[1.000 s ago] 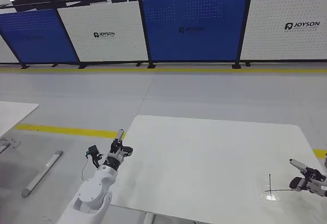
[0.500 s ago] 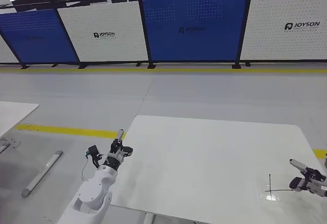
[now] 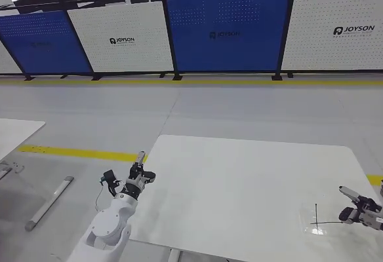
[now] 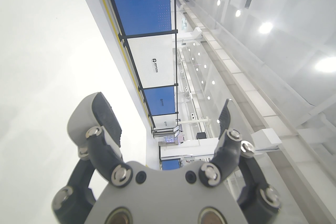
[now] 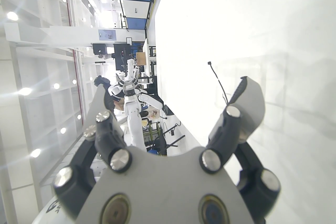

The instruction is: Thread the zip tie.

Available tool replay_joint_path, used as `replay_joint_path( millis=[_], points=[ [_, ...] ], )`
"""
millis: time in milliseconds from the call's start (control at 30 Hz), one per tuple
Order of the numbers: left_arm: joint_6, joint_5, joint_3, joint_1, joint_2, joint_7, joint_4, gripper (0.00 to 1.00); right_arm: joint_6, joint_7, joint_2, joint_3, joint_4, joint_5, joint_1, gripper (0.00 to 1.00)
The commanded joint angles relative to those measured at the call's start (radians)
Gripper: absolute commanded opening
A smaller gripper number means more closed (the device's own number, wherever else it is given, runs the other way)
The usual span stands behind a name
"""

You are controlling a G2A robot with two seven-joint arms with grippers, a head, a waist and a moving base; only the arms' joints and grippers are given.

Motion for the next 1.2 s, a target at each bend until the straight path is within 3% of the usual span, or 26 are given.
replay_joint_path(
  millis=[0,67,133,233,300,400,567,767,1167],
  points=[
    [0.000,0.000,0.000,0.000,0.000,0.000,0.000,1.00,0.000,0.000,0.000,0.000,0.000,0.000,0.000,1.00],
    [0.000,0.000,0.000,0.000,0.000,0.000,0.000,1.00,-0.025,0.002,0.002,0.020,0.016,0.019,-0.006,1.00],
    [0.000,0.000,0.000,0.000,0.000,0.000,0.000,1.00,-0.091,0.044,0.010,0.057,0.053,0.050,-0.023,1.00],
    [0.000,0.000,0.000,0.000,0.000,0.000,0.000,1.00,-0.119,0.043,0.019,0.077,0.093,0.039,-0.018,1.00],
    [0.000,0.000,0.000,0.000,0.000,0.000,0.000,1.00,-0.128,0.034,0.023,0.075,0.115,0.024,-0.013,1.00],
    [0.000,0.000,0.000,0.000,0.000,0.000,0.000,1.00,-0.156,0.098,0.029,0.061,0.151,0.031,0.007,1.00],
    [0.000,0.000,0.000,0.000,0.000,0.000,0.000,1.00,-0.263,0.140,0.040,0.046,0.170,0.080,0.008,1.00],
    [0.000,0.000,0.000,0.000,0.000,0.000,0.000,1.00,-0.318,0.140,0.067,0.061,0.152,0.080,-0.028,1.00],
    [0.000,0.000,0.000,0.000,0.000,0.000,0.000,1.00,-0.319,0.140,0.070,0.068,0.154,0.071,-0.031,1.00]
  ],
)
